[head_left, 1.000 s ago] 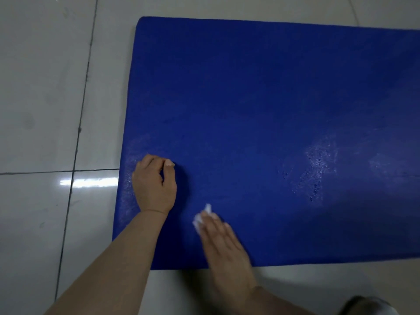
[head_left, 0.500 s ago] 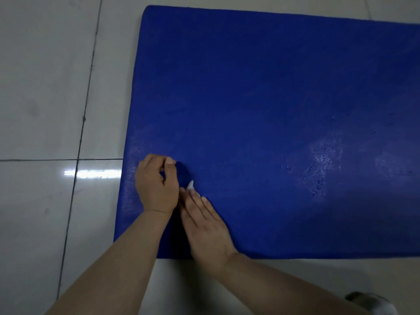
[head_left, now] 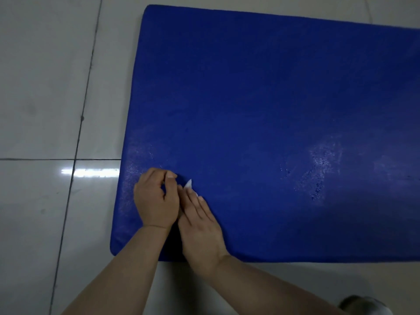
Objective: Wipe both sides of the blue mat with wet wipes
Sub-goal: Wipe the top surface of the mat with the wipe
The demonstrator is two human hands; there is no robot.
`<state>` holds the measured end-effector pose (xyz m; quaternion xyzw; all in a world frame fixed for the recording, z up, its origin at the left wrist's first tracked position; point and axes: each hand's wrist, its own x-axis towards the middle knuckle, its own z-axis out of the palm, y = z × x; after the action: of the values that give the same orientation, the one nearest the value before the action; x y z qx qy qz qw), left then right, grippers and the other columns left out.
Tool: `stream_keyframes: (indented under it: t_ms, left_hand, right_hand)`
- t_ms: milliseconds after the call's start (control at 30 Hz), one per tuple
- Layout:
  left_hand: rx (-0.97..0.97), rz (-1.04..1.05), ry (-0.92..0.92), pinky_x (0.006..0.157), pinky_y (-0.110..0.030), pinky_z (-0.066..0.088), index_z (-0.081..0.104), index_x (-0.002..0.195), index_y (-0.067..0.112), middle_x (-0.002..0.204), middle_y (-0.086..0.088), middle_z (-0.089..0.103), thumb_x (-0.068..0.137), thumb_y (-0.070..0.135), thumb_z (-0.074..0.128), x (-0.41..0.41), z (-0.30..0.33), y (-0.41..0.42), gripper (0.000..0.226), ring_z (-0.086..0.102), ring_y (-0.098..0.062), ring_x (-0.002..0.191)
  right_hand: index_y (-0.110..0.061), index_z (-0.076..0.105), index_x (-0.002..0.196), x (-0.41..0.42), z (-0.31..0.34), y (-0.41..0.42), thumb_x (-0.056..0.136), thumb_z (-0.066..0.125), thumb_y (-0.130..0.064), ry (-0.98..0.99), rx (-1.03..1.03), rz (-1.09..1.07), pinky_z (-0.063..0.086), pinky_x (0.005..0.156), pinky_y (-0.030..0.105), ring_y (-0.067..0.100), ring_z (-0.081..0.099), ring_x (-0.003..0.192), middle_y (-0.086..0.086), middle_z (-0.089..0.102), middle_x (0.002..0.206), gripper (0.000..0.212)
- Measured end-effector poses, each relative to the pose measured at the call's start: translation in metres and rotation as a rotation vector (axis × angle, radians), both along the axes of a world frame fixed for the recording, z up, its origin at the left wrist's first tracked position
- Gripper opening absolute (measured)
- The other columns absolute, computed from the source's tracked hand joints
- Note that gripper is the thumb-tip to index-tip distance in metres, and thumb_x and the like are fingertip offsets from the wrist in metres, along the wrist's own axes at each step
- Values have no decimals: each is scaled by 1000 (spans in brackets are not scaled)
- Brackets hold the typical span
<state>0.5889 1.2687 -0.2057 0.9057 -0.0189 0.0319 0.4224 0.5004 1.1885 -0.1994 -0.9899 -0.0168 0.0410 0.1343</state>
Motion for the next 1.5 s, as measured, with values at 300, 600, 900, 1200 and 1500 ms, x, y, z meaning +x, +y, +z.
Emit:
stream_keyframes:
  t_ms: [300, 600, 900, 1200, 1500]
  left_hand:
    - [73, -50, -81, 65, -42, 42, 63, 74, 10, 75, 8, 53, 91, 28, 41, -3, 0, -1, 34, 49, -20, 69]
    - [110, -185, -70, 66, -36, 38, 62, 72, 12, 72, 8, 53, 88, 29, 41, -10, 2, -23, 32, 46, -15, 66]
    - [242, -208, -116, 69, -33, 32, 62, 72, 9, 73, -1, 59, 89, 28, 40, -11, -5, -19, 34, 48, -18, 66]
    - [262, -162, -128, 66, -35, 35, 62, 70, 8, 70, -1, 57, 89, 29, 40, -11, -4, -26, 36, 47, -18, 65]
    - [252, -152, -111, 66, -35, 36, 60, 68, 11, 67, 3, 54, 90, 30, 40, -28, -2, -54, 35, 47, -19, 61]
  right_hand:
    - [-4, 34, 143, -74, 3, -72, 78, 38, 6, -20, 20, -388, 15, 115, 34, 23, 22, 142, 8, 20, 155, 66]
    - [-10, 32, 144, -55, -1, -90, 81, 30, -1, 28, 24, -287, 17, 115, 33, 17, 25, 140, 5, 31, 152, 63]
    - [-14, 31, 144, -37, 3, -75, 86, 54, -12, 38, 43, -237, 10, 115, 39, 18, 22, 142, 4, 23, 154, 62]
    - [-14, 33, 144, -58, -3, -110, 68, 55, 8, -8, -43, -157, 16, 113, 41, 18, 24, 140, 4, 30, 152, 82]
    - [-11, 34, 142, -71, -3, -95, 78, 36, -2, -54, -54, -182, 20, 115, 41, 23, 27, 140, 9, 30, 151, 64]
